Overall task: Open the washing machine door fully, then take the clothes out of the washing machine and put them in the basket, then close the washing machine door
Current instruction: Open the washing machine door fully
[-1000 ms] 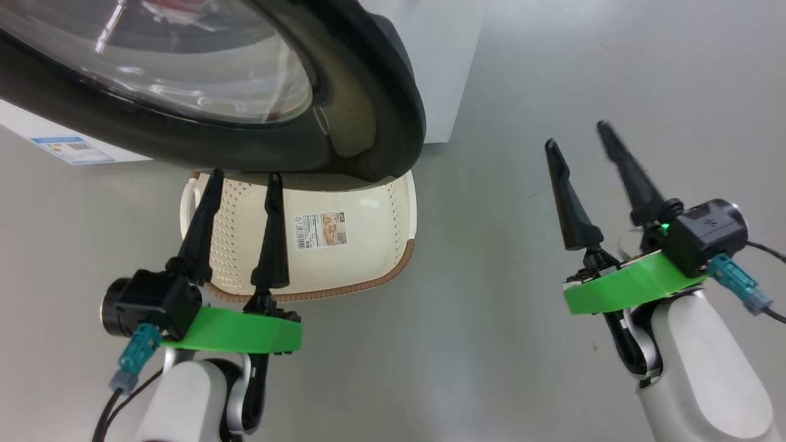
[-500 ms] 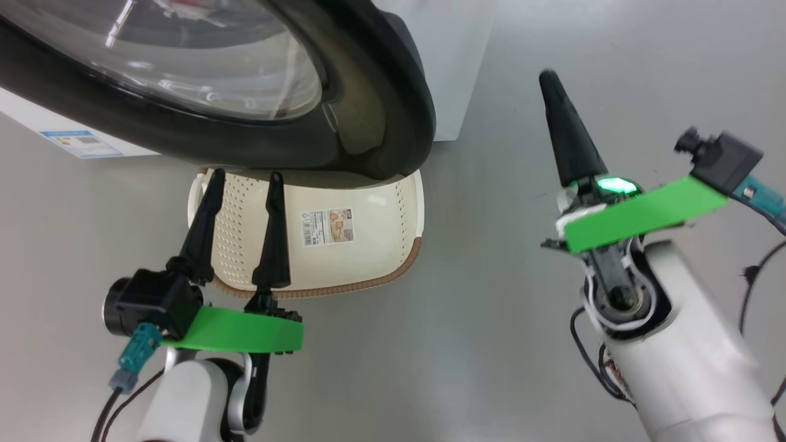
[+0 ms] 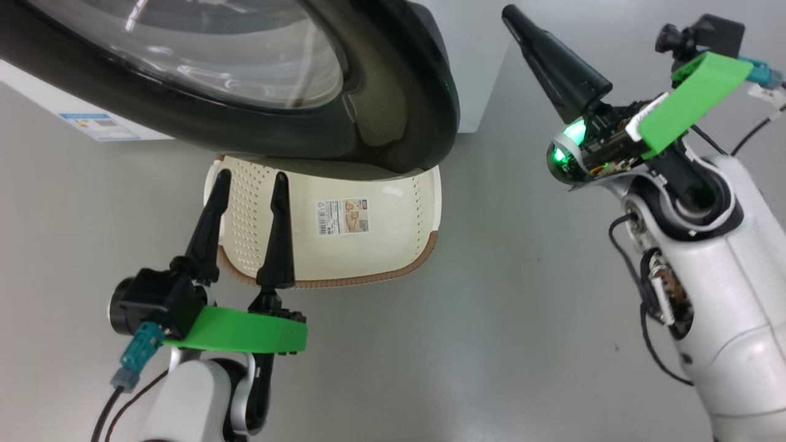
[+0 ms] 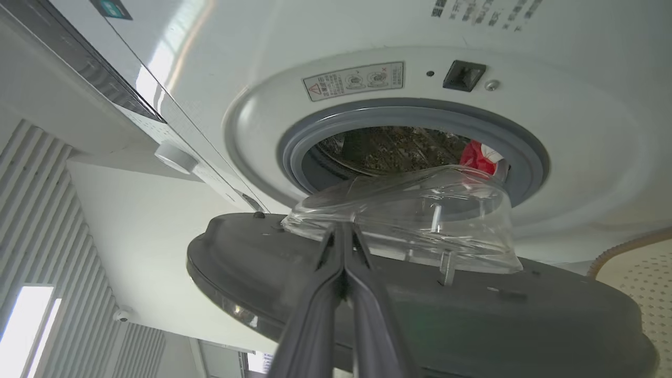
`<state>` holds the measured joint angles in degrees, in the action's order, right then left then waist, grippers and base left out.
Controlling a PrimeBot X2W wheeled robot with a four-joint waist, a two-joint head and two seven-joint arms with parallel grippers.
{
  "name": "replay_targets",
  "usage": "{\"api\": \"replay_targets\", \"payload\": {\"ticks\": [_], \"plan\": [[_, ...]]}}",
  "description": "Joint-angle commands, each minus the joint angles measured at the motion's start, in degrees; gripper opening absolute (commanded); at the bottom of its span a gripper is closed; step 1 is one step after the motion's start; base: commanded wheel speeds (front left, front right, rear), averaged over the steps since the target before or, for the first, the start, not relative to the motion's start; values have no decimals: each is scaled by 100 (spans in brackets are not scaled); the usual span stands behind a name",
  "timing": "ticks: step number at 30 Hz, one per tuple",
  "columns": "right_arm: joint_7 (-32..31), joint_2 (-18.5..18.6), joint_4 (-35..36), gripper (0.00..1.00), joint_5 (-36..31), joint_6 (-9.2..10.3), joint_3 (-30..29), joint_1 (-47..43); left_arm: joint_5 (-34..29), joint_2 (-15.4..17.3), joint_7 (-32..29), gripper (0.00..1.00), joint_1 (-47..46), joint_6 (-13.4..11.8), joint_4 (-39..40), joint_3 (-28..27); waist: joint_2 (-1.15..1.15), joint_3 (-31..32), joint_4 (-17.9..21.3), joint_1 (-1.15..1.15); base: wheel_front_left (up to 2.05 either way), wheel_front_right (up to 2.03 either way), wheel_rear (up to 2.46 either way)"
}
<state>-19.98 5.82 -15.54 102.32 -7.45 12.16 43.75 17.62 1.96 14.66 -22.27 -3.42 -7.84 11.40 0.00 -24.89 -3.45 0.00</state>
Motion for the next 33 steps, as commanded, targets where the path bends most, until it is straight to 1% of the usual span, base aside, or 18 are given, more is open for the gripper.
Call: {"api": "replay_targets", "payload": {"ticks": [1,4,9,13,16,23,27,33], "plan": [[-229,3,7,0,160,-3,75,148,14,92,34,100,-32,46,119,-137,0,-21,-35,0,0,0,0],[-763,138,-458,0,490,-3,138,454,26,92,34,100,-31,50,81,-120,0,-33,-84,0,0,0,0],[-1612,250,-1226,0,1100,-3,352,947,52,92,34,100,-45,53,34,-85,0,-32,-150,0,0,0,0],[-2060,285,-1664,0,1445,-3,512,1281,52,92,34,100,-69,48,30,-70,0,-36,-205,0,0,0,0],[-2178,293,-1881,0,1491,-3,637,1463,50,92,34,100,-83,37,35,-38,0,-43,-241,0,0,0,0],[-2221,215,-2304,0,1444,-3,832,1713,121,92,34,100,-77,41,13,-1,0,-64,-318,0,0,0,0],[-2312,167,-2420,0,1424,-3,915,1800,120,92,34,100,-93,35,4,21,0,-93,-354,0,0,0,0],[-2422,116,-2399,0,1428,-3,925,1747,112,92,34,100,-107,28,-16,20,0,-86,-382,0,0,0,0]]}}
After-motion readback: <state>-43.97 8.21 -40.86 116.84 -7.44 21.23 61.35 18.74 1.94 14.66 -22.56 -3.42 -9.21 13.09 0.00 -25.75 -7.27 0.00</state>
